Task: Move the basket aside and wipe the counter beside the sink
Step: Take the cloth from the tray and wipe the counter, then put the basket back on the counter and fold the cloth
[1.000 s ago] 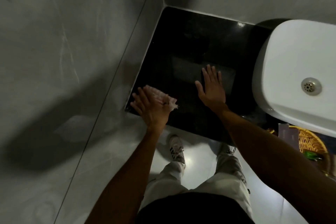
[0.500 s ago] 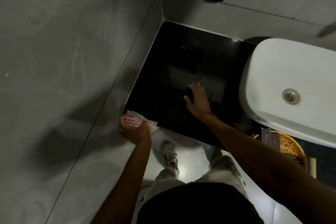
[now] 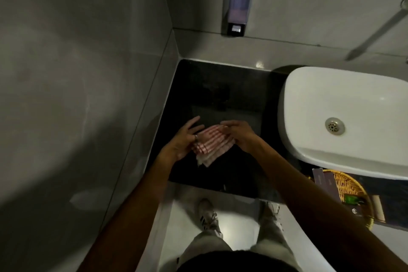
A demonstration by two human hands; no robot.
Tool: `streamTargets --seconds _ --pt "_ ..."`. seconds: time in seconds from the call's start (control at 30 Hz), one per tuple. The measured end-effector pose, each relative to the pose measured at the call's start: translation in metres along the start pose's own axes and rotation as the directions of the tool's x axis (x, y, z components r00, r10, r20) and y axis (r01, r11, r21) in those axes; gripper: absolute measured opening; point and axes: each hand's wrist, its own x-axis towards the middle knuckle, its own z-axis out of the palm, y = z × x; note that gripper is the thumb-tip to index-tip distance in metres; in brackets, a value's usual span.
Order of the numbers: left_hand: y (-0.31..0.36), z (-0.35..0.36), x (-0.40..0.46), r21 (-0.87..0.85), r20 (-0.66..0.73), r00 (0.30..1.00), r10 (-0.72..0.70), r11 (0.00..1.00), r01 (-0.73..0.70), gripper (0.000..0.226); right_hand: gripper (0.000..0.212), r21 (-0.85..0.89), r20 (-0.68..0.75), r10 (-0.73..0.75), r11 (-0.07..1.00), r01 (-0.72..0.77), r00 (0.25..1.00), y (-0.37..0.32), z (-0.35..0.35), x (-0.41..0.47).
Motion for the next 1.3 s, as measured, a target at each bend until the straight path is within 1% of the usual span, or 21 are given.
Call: streamTargets --seconds 0.1,0.2,0.3,0.37,0.4,0.43,0.47,0.5,0.53,0.57,0.6,0.67,0.7,0.77,0.83,0.87,0.97,1.03,1.1,1.2,1.3 --pt "0.033 0.005 0.035 -0.082 -0.117 0.993 -0.018 0.997 0.009 0.068 0.032 0.171 -0.205 -0.064 0.980 0.100 0.977 -0.019 -0.005 0.012" --pt "0.053 0.010 0.062 -0.013 -0.202 0.979 0.036 0.999 -0.040 0.065 0.038 0.177 -0.305 -0.136 0.964 0.197 0.942 -0.027 0.000 0.019" --pt "0.063 0.012 0.081 0.230 -0.299 0.942 0.151 0.970 -0.082 0.055 0.034 0.074 -0.341 -0.215 0.964 0.254 0.915 -0.030 0.006 0.024" --pt "0.064 0.015 0.081 0.462 -0.329 0.899 0.288 0.880 -0.112 0.049 0.034 -0.124 -0.356 -0.307 0.952 0.281 0.883 -0.031 0.005 0.015" --pt "0.062 0.019 0.076 0.567 -0.324 0.874 0.363 0.813 -0.127 0.047 0.036 -0.259 -0.345 -0.387 0.915 0.310 0.855 -0.029 0.001 0.006" --pt "0.057 0.026 0.067 0.671 -0.297 0.845 0.444 0.727 -0.146 0.047 0.038 -0.434 -0.305 -0.502 0.830 0.351 0.809 -0.023 -0.006 -0.004" --pt "0.047 0.035 0.055 0.777 -0.237 0.814 0.531 0.606 -0.169 0.050 0.041 -0.632 -0.233 -0.625 0.680 0.373 0.745 -0.012 -0.014 -0.018" --pt "0.033 0.045 0.042 0.870 -0.136 0.777 0.615 0.450 -0.204 0.054 0.043 -0.797 -0.142 -0.728 0.486 0.358 0.671 0.002 -0.021 -0.031" --pt "0.013 0.058 0.029 0.930 -0.008 0.736 0.677 0.275 -0.243 0.057 0.044 -0.894 -0.065 -0.798 0.313 0.320 0.599 0.019 -0.032 -0.046" --pt "-0.007 0.073 0.015 0.952 0.116 0.694 0.711 0.120 -0.283 0.057 0.044 -0.941 -0.007 -0.844 0.188 0.283 0.537 0.038 -0.043 -0.061" --pt "-0.030 0.091 0.001 0.947 0.221 0.669 0.710 0.008 -0.322 0.056 0.041 -0.961 0.031 -0.873 0.109 0.256 0.486 0.059 -0.057 -0.078" --pt "-0.069 0.129 -0.020 0.902 0.384 0.647 0.659 -0.119 -0.415 0.058 0.033 -0.975 0.052 -0.903 0.047 0.218 0.426 0.099 -0.089 -0.108" --pt "-0.087 0.151 -0.028 0.870 0.458 0.639 0.618 -0.163 -0.466 0.059 0.030 -0.982 0.046 -0.901 0.038 0.184 0.432 0.116 -0.111 -0.124" --pt "-0.112 0.191 -0.039 0.807 0.580 0.642 0.501 -0.244 -0.538 0.063 0.028 -0.994 -0.003 -0.851 0.062 0.094 0.525 0.143 -0.153 -0.152" --pt "-0.125 0.226 -0.043 0.789 0.614 0.707 0.351 -0.252 -0.560 0.069 0.030 -0.989 -0.144 -0.744 0.138 -0.061 0.652 0.160 -0.189 -0.173" --pt "-0.130 0.244 -0.044 0.796 0.604 0.750 0.270 -0.246 -0.553 0.072 0.030 -0.970 -0.241 -0.689 0.186 -0.154 0.683 0.166 -0.206 -0.183" --pt "-0.144 0.288 -0.045 0.839 0.518 0.847 0.118 -0.264 -0.477 0.076 0.038 -0.874 -0.485 -0.516 0.306 -0.377 0.706 0.177 -0.245 -0.201" --pt "-0.149 0.308 -0.049 0.886 0.428 0.900 0.085 -0.234 -0.399 0.073 0.048 -0.821 -0.554 -0.356 0.380 -0.425 0.752 0.179 -0.265 -0.205" --pt "-0.152 0.322 -0.054 0.942 0.328 0.942 0.075 -0.104 -0.320 0.071 0.049 -0.802 -0.525 -0.254 0.466 -0.372 0.812 0.181 -0.282 -0.204" --pt "-0.146 0.317 -0.061 0.969 0.209 0.972 0.108 0.112 -0.221 0.075 0.036 -0.782 -0.432 -0.210 0.572 -0.248 0.877 0.176 -0.283 -0.201" --pt "-0.128 0.278 -0.069 0.965 0.061 0.979 0.195 0.239 -0.108 0.070 0.032 -0.805 -0.283 -0.217 0.582 -0.109 0.934 0.162 -0.254 -0.192"
